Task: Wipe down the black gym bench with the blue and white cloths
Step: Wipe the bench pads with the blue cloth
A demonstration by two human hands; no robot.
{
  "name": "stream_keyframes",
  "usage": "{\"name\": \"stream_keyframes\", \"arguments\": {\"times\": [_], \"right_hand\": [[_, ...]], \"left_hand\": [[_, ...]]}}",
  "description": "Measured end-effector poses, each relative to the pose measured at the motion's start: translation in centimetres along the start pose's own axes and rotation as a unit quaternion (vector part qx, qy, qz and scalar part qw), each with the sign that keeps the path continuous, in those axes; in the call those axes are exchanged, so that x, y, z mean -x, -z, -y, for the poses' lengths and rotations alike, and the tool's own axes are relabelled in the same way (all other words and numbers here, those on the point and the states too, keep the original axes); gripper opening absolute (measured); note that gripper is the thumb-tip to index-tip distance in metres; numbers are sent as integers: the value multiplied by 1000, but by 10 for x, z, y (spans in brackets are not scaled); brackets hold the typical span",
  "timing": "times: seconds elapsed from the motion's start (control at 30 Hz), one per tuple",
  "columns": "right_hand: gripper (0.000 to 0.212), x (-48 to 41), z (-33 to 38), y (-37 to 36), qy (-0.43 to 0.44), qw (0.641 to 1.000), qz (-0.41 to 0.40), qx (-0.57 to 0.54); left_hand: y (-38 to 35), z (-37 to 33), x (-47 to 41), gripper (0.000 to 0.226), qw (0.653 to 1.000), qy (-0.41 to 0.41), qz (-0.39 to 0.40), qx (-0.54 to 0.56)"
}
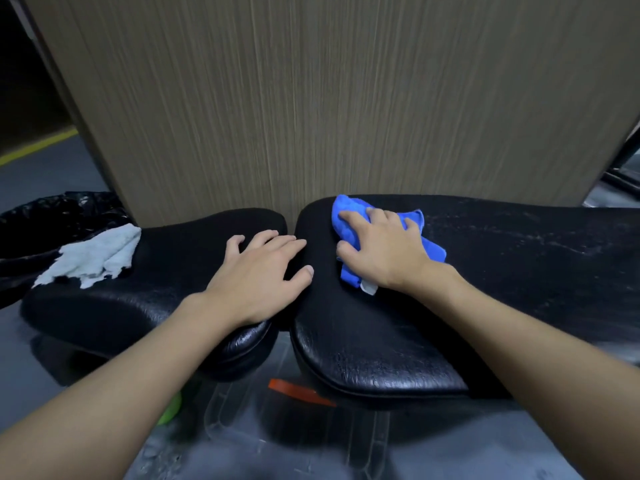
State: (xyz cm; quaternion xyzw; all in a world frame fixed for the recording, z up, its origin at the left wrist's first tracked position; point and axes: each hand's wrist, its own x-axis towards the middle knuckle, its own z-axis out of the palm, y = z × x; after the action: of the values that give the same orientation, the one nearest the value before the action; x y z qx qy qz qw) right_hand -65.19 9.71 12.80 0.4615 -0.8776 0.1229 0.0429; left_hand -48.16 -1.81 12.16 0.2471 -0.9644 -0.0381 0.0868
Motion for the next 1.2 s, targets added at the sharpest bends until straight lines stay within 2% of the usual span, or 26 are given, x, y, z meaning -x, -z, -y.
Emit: {"name": "stream_keyframes", "arguments": {"times": [0.3,0.43,0.5,0.57,0.7,0.8,0.9,1.03,1.2], "right_hand": [[72,116,10,22,24,999,24,-4],[70,136,8,39,7,991,76,-111],[73,135,7,35,13,996,54,-71],[77,127,6,27,20,999,25,-27],[80,88,-8,18,15,999,9,-33],[72,48,-24,13,12,999,10,-40],[60,6,-41,8,13,999,11,-32],[56,-39,-61,5,3,999,8,-38],[52,-77,-76,5,-9,998,23,-50]], "left_hand": [[3,-6,6,50,999,-2,-1,49],[7,-22,3,45,995,11,17,97],[4,-28,2,42,995,10,5,103],[0,-30,0,40,995,13,-6,101],[1,-28,-9,33,997,17,-6,82],[2,-32,-21,29,997,9,-22,69],[-3,-44,-30,38,997,-14,-25,71],[-11,-56,-30,62,998,-4,5,56],[-16,-60,-25,56,998,17,-21,64]]}}
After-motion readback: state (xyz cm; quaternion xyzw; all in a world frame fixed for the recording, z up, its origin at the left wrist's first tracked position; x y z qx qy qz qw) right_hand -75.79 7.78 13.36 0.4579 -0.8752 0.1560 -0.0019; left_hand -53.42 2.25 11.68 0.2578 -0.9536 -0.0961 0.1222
